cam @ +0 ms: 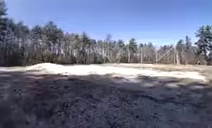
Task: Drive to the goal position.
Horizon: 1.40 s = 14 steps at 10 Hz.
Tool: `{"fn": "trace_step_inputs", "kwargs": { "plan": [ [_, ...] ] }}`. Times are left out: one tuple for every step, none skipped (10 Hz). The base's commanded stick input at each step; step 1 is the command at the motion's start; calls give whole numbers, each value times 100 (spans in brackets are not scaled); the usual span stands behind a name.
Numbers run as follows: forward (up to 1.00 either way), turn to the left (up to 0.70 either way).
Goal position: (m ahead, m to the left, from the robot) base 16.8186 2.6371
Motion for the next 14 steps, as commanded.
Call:
{"fn": "trace_step_inputs", "kwargs": {
  "plan": [
    [70,0],
    [70,0],
    [70,0],
    [70,0],
    [70,0],
    [70,0],
    [70,0],
    [70,0],
    [70,0],
    [70,0],
    [70,0],
    [70,0],
    [70,0],
    [70,0]
  ]
}}
